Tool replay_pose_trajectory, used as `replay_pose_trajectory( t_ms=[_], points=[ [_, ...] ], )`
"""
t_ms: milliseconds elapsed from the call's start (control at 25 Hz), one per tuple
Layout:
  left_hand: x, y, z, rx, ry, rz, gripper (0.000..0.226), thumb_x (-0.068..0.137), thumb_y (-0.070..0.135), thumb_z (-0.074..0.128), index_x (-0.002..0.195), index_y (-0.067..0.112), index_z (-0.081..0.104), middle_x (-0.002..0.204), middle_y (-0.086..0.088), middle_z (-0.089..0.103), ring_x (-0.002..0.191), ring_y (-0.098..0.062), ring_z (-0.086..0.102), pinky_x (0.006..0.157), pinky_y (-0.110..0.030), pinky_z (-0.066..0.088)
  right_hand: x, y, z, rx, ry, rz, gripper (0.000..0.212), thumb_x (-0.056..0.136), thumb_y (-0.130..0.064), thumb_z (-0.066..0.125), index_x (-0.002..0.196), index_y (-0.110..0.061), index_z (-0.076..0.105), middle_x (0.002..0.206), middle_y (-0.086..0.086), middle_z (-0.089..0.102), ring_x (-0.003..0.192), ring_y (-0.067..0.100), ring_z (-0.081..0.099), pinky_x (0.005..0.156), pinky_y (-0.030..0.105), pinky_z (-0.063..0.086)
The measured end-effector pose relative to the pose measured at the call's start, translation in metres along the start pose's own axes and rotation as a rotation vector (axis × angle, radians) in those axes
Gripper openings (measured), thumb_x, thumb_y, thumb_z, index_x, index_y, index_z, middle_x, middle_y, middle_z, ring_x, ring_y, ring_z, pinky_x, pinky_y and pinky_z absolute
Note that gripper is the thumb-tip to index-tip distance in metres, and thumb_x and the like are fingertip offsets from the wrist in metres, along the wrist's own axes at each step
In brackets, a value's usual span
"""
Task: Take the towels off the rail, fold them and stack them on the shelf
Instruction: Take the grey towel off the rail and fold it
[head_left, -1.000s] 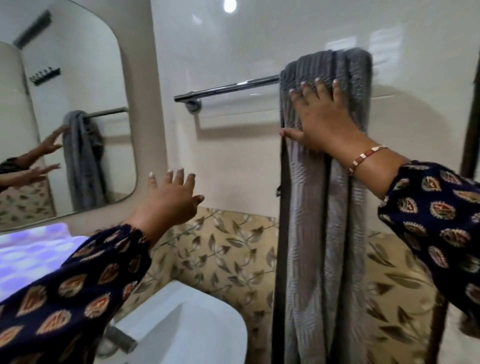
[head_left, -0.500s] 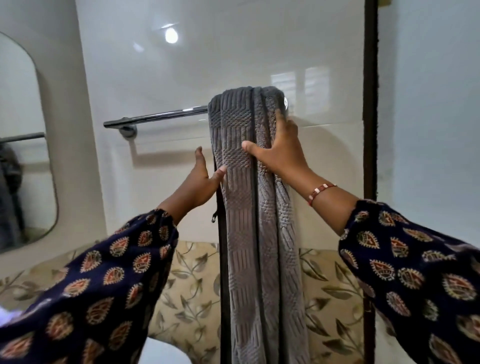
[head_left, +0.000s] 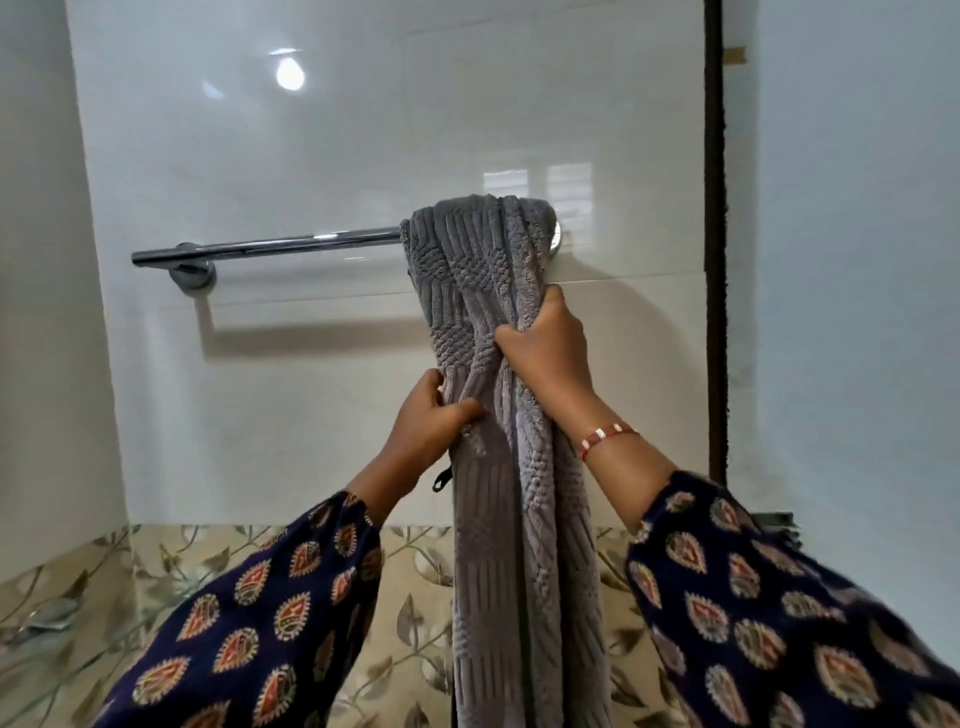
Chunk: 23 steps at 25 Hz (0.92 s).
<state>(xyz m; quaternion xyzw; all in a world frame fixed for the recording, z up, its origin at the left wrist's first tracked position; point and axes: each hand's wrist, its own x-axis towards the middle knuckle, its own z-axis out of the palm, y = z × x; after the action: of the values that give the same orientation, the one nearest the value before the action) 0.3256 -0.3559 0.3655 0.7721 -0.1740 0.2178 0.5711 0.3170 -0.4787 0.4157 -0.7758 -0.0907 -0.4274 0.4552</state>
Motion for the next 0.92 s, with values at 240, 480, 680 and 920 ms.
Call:
replay_pose_trajectory(
  t_ms=[240,480,680,920],
  points=[
    [0.016,0.023,-0.008,-0.374,-0.092,-0.012,0.050,0.087,0.048,0.046,0.125,0.016,0.048,0.120,-0.006,0.062,0.098,-0.013,0.062,0.064,-0.023,0.049,-0.022,-0.004,-0.028,0.122,-0.080,0.023,0.037,0.079,-0.014,0.059,0.116,-0.011,0.053,0.088,-0.004,0.060,0.064,0.004,0.052,0.050,0.013,0.039],
    [0.049,0.060,-0.011,-0.418,-0.044,0.138,0.075,0.068,0.049,0.071,0.129,0.016,0.042,0.123,-0.009,0.061,0.107,-0.024,0.063,0.093,-0.042,0.051,-0.052,-0.009,-0.041,0.108,-0.102,0.013,0.044,0.079,-0.016,0.058,0.122,-0.012,0.051,0.080,-0.007,0.060,0.055,0.006,0.051,0.049,0.014,0.041],
    [0.064,0.079,0.001,-0.291,0.085,0.191,0.053,0.079,0.009,0.063,0.126,0.006,0.039,0.120,-0.017,0.059,0.104,-0.028,0.062,0.086,-0.038,0.054,-0.077,0.006,-0.045,-0.009,-0.137,-0.010,0.060,0.081,-0.019,0.058,0.138,-0.014,0.038,0.096,0.001,0.065,0.049,0.001,0.045,0.052,0.018,0.041],
    [0.006,0.029,0.045,-0.173,0.056,0.201,0.041,0.085,0.016,0.058,0.126,0.014,0.049,0.114,0.000,0.059,0.106,-0.018,0.056,0.092,-0.033,0.046,-0.104,0.030,-0.055,0.048,-0.224,0.127,0.073,0.069,-0.036,0.071,0.132,-0.028,0.037,0.111,-0.007,0.053,0.109,0.014,0.058,0.080,0.020,0.045]
  ],
)
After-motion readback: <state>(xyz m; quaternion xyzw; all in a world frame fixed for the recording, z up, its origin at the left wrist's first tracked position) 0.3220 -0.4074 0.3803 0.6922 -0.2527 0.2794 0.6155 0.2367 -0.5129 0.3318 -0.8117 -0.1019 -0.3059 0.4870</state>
